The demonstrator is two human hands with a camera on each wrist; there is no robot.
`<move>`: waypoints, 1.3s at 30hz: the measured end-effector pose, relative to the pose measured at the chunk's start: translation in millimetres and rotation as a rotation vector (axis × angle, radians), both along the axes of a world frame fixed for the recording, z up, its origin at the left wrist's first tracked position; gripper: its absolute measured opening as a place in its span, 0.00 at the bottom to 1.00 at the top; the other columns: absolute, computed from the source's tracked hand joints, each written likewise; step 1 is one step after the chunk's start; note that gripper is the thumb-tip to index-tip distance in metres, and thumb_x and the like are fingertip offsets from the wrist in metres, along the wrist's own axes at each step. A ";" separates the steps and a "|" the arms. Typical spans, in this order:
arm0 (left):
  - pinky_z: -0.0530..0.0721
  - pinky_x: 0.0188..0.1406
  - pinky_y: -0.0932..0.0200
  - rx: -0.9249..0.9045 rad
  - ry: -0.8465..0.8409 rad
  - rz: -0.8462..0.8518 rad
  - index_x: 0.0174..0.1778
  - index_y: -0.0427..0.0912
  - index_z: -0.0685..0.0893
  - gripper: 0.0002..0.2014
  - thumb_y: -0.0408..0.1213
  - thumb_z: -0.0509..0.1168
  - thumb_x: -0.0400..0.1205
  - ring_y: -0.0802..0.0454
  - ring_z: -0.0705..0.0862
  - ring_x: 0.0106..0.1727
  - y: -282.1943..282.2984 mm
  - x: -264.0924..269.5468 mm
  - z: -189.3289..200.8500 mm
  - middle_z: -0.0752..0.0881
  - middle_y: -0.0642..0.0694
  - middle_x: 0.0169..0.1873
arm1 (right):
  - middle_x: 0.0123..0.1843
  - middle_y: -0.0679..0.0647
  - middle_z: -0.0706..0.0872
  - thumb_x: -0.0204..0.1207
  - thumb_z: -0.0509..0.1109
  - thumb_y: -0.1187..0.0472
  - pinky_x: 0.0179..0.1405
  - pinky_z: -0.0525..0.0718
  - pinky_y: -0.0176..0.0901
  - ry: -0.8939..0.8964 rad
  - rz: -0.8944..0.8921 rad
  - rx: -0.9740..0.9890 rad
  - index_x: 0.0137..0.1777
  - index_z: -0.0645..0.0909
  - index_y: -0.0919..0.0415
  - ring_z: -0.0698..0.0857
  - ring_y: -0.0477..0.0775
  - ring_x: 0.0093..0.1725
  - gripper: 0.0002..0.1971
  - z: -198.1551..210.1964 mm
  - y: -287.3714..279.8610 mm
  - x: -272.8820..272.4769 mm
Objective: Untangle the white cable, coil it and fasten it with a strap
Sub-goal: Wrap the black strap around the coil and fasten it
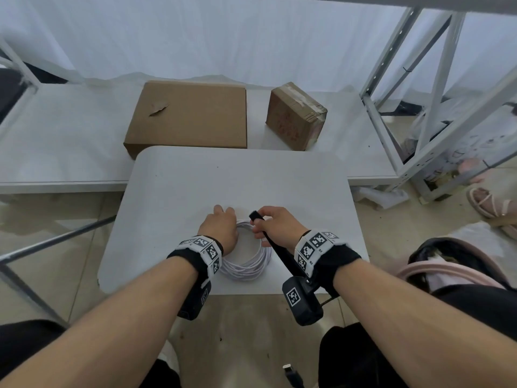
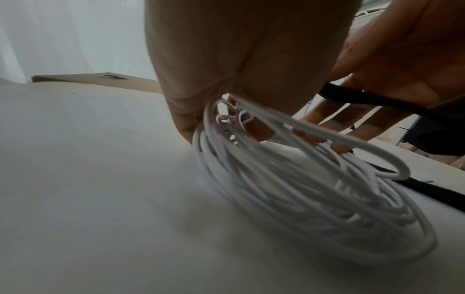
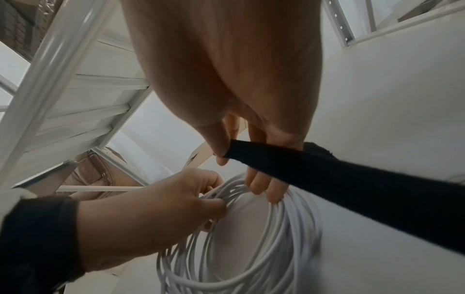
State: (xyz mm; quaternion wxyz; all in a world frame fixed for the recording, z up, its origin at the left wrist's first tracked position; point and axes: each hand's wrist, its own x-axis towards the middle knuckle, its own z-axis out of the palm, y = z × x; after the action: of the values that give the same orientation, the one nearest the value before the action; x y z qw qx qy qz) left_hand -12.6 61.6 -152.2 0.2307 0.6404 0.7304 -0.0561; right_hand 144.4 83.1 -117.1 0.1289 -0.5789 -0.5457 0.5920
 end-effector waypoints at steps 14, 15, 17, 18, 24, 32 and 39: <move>0.80 0.52 0.47 0.030 0.033 -0.076 0.63 0.37 0.73 0.15 0.38 0.63 0.82 0.34 0.83 0.60 -5.6 5.1 3.6 0.83 0.35 0.59 | 0.41 0.59 0.85 0.81 0.67 0.63 0.46 0.87 0.50 -0.041 0.068 0.035 0.49 0.85 0.56 0.83 0.53 0.40 0.06 0.3 -1.3 1.4; 0.80 0.53 0.47 0.025 0.056 -0.085 0.63 0.37 0.74 0.15 0.38 0.64 0.82 0.34 0.83 0.60 -5.6 6.1 3.7 0.83 0.35 0.60 | 0.40 0.59 0.85 0.81 0.67 0.62 0.47 0.88 0.51 -0.044 0.069 0.034 0.50 0.86 0.56 0.83 0.53 0.40 0.06 0.3 -1.5 1.6; 0.81 0.55 0.48 0.025 0.083 -0.087 0.63 0.36 0.75 0.16 0.39 0.65 0.83 0.35 0.84 0.61 -5.0 8.4 5.0 0.82 0.35 0.61 | 0.39 0.59 0.85 0.80 0.68 0.62 0.47 0.87 0.51 -0.048 0.070 0.039 0.51 0.86 0.58 0.83 0.53 0.38 0.06 0.5 -1.0 1.8; 0.80 0.56 0.48 0.024 0.074 -0.077 0.64 0.35 0.76 0.16 0.39 0.65 0.83 0.35 0.83 0.61 -4.4 9.7 6.6 0.81 0.35 0.62 | 0.39 0.58 0.85 0.80 0.68 0.62 0.45 0.86 0.50 -0.053 0.072 0.048 0.52 0.87 0.59 0.82 0.52 0.37 0.06 0.7 -0.6 1.8; 0.77 0.52 0.50 -0.038 -0.145 0.082 0.61 0.36 0.76 0.12 0.37 0.63 0.84 0.34 0.82 0.60 -2.6 5.9 14.9 0.81 0.34 0.59 | 0.39 0.57 0.86 0.80 0.68 0.62 0.51 0.87 0.54 -0.058 0.075 0.069 0.49 0.86 0.57 0.84 0.51 0.38 0.05 4.5 -1.2 4.3; 0.73 0.26 0.62 -0.098 -0.927 0.403 0.42 0.33 0.84 0.08 0.30 0.64 0.86 0.53 0.73 0.27 -3.2 4.3 58.4 0.84 0.40 0.36 | 0.47 0.61 0.88 0.85 0.64 0.67 0.56 0.85 0.53 0.130 -0.102 0.042 0.57 0.83 0.70 0.84 0.56 0.46 0.09 48.9 -2.9 16.3; 0.59 0.17 0.67 -0.084 -1.368 0.575 0.41 0.42 0.77 0.09 0.40 0.64 0.87 0.59 0.59 0.22 -20.2 0.5 149.6 0.64 0.52 0.25 | 0.48 0.67 0.90 0.87 0.62 0.66 0.56 0.88 0.56 0.383 -0.199 0.151 0.53 0.81 0.65 0.88 0.59 0.44 0.06 137.0 -21.6 23.0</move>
State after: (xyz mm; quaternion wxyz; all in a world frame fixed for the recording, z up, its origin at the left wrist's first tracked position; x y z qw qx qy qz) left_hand -12.2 41.4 -2.6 0.6638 0.3066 0.5598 0.3900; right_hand 167.4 61.4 19.9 0.3306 -0.4957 -0.4943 0.6330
